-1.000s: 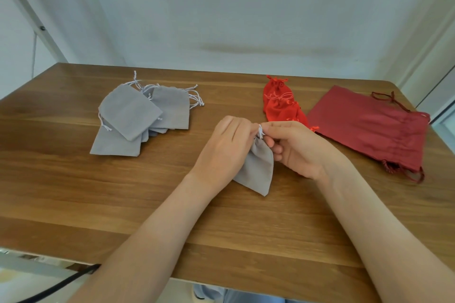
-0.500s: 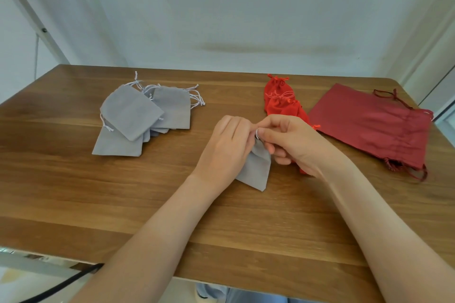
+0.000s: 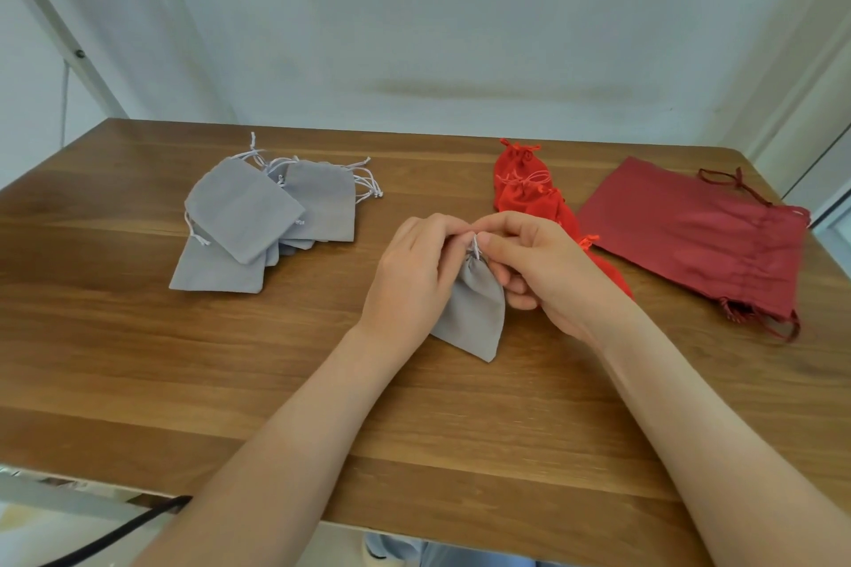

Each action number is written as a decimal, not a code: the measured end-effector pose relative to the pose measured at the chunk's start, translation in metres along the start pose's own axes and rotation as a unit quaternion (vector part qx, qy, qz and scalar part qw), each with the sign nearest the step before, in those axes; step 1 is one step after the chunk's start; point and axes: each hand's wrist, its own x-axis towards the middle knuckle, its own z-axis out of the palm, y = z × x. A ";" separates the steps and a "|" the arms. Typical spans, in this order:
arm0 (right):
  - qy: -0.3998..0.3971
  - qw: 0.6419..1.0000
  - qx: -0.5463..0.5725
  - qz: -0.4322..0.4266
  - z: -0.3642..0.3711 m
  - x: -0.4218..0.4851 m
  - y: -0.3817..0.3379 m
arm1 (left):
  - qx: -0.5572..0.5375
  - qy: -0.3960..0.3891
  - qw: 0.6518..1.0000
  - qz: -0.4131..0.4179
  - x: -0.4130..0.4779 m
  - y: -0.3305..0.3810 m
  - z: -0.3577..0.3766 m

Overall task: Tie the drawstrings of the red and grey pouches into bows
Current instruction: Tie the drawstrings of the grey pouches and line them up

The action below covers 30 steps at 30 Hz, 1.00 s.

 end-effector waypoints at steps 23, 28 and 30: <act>0.054 0.993 -0.097 -0.049 0.006 0.001 0.004 | -0.160 -0.037 0.963 -0.212 0.007 0.013 -0.007; 0.116 0.981 -0.128 -0.091 0.003 0.004 0.008 | -0.212 -0.095 0.936 -0.264 0.011 0.010 -0.004; 0.134 0.975 -0.140 -0.108 0.004 0.003 0.008 | -0.232 -0.117 0.925 -0.276 0.011 0.005 -0.002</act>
